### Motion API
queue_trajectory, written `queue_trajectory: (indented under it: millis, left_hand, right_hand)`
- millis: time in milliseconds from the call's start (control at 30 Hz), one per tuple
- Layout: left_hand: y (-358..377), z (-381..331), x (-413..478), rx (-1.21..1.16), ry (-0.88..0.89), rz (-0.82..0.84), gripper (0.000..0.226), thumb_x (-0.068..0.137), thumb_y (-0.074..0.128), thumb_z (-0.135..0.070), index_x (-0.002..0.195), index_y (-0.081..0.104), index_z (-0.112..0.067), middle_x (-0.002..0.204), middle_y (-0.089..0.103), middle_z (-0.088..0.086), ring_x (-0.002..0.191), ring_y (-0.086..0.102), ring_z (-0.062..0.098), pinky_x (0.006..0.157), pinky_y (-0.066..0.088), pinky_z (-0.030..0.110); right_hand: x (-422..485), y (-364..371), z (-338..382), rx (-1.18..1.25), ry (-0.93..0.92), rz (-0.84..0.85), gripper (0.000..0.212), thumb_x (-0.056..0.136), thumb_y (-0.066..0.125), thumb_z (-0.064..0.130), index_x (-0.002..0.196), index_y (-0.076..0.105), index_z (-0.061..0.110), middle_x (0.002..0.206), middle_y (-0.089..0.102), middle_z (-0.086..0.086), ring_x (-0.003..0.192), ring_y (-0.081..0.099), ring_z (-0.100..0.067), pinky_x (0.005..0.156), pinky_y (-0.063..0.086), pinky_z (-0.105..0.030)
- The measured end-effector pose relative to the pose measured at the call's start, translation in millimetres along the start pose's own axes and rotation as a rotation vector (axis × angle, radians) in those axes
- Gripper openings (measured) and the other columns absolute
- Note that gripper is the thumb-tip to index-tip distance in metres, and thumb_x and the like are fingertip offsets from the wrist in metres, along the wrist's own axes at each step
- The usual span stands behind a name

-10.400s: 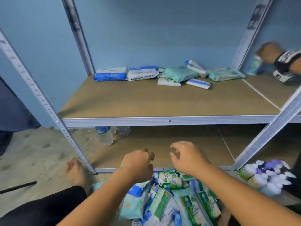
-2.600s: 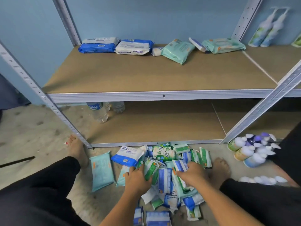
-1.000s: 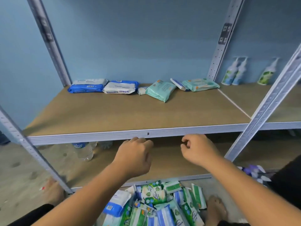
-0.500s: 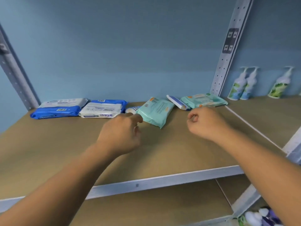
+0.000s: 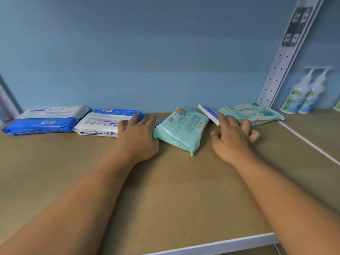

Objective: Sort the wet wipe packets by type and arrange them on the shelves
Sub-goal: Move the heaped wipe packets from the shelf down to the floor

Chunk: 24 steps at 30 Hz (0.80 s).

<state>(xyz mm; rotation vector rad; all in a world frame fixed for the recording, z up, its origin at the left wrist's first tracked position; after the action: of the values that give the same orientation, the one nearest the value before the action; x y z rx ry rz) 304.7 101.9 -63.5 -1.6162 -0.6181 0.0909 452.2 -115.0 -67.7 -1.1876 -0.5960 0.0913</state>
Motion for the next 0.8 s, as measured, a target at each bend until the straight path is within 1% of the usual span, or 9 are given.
queue_trajectory:
  millis: [100, 200, 300, 367, 433, 500, 600, 700, 800]
  left_hand:
    - [-3.6, 1.3, 1.7, 0.003, -0.04, -0.056, 0.052, 0.079, 0.046, -0.046, 0.129, 0.049, -0.033, 0.125, 0.058, -0.004, 0.129, 0.039, 0.023, 0.106, 0.025, 0.054]
    - [-10.0, -1.8, -2.6, 0.01, -0.034, -0.058, 0.059, 0.072, 0.044, -0.062, 0.124, 0.056, -0.036, 0.116, 0.058, -0.004, 0.122, 0.038, 0.024, 0.103, 0.025, 0.053]
    - [-19.9, -5.9, -7.9, -0.004, 0.004, -0.094, 0.066, 0.071, 0.048, -0.072, 0.13, 0.058, -0.043, 0.114, 0.054, -0.003, 0.119, 0.037, 0.024, 0.103, 0.023, 0.05]
    - [-30.6, -1.9, -8.1, -0.056, -0.015, -0.137, 0.069, 0.069, 0.053, -0.073, 0.13, 0.06, -0.042, 0.114, 0.052, -0.003, 0.115, 0.041, 0.024, 0.102, 0.025, 0.048]
    - [-40.1, 7.4, -7.1, -0.183, -0.062, -0.178, 0.071, 0.066, 0.057, -0.064, 0.127, 0.064, -0.03, 0.116, 0.05, 0.0, 0.108, 0.051, 0.025, 0.099, 0.035, 0.044]
    - [-45.0, 15.7, -7.1, -0.317, -0.097, -0.239, 0.068, 0.07, 0.064, -0.051, 0.131, 0.063, -0.021, 0.118, 0.048, 0.004, 0.101, 0.057, 0.026, 0.09, 0.044, 0.035]
    - [-45.8, 14.4, -8.3, -0.414, -0.132, -0.321, 0.057, 0.081, 0.071, -0.036, 0.135, 0.057, -0.021, 0.123, 0.049, 0.005, 0.1, 0.056, 0.023, 0.081, 0.039, 0.028]
    - [-42.3, 4.6, -8.9, -0.458, -0.122, -0.307, 0.054, 0.087, 0.067, -0.036, 0.137, 0.05, -0.021, 0.126, 0.056, 0.003, 0.103, 0.054, 0.023, 0.082, 0.041, 0.032]
    - [-38.8, -0.9, -9.1, -0.425, -0.096, -0.288, 0.059, 0.087, 0.061, -0.046, 0.139, 0.047, -0.021, 0.127, 0.059, 0.002, 0.112, 0.051, 0.026, 0.095, 0.044, 0.045]
  right_hand:
    - [1.4, 0.6, -0.7, -0.069, 0.008, -0.014, 0.039, 0.097, 0.041, 0.042, 0.134, 0.048, 0.029, 0.13, 0.045, 0.005, 0.119, 0.029, -0.028, 0.086, 0.024, -0.043]
    - [1.4, 0.8, -2.8, -0.021, 0.043, -0.046, 0.027, 0.097, 0.045, 0.039, 0.113, 0.063, 0.028, 0.124, 0.046, 0.005, 0.116, 0.03, -0.027, 0.083, 0.022, -0.041]
    - [1.9, -0.2, -2.9, -0.009, 0.047, -0.071, 0.018, 0.095, 0.048, 0.039, 0.1, 0.058, 0.025, 0.126, 0.047, 0.006, 0.116, 0.031, -0.025, 0.083, 0.023, -0.041]
    - [1.7, -2.0, -2.6, -0.004, 0.065, -0.095, 0.019, 0.093, 0.05, 0.042, 0.094, 0.055, 0.023, 0.117, 0.055, 0.006, 0.114, 0.033, -0.026, 0.082, 0.025, -0.042]
    - [1.2, -4.9, -2.5, -0.008, 0.096, -0.124, 0.025, 0.09, 0.055, 0.047, 0.094, 0.058, 0.023, 0.11, 0.056, 0.003, 0.114, 0.036, -0.028, 0.083, 0.027, -0.043]
    - [0.3, -6.8, -2.2, -0.034, 0.132, -0.113, 0.03, 0.083, 0.061, 0.046, 0.1, 0.058, 0.021, 0.112, 0.053, 0.0, 0.115, 0.038, -0.03, 0.084, 0.029, -0.044]
    - [-1.6, -10.2, -3.8, -0.063, 0.255, -0.057, 0.049, 0.072, 0.062, 0.043, 0.113, 0.05, 0.021, 0.122, 0.048, -0.005, 0.119, 0.038, -0.031, 0.085, 0.029, -0.044]
    - [-2.0, -11.3, -6.3, -0.107, 0.333, -0.031, 0.059, 0.072, 0.057, 0.052, 0.12, 0.048, 0.019, 0.127, 0.047, -0.008, 0.122, 0.038, -0.03, 0.087, 0.029, -0.045]
    - [-1.9, -10.9, -7.4, -0.144, 0.313, -0.029, 0.059, 0.077, 0.051, 0.057, 0.12, 0.052, 0.017, 0.126, 0.049, -0.007, 0.123, 0.038, -0.029, 0.088, 0.03, -0.045]
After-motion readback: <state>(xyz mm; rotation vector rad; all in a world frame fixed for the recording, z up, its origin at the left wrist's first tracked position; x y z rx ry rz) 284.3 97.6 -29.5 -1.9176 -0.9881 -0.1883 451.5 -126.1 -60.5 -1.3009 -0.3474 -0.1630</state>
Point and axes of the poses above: each hand's wrist, its own x-axis towards the middle knuckle, its own y-axis out of the palm, z = x × y, the point moved 2 cm from there along x, towards the middle knuckle
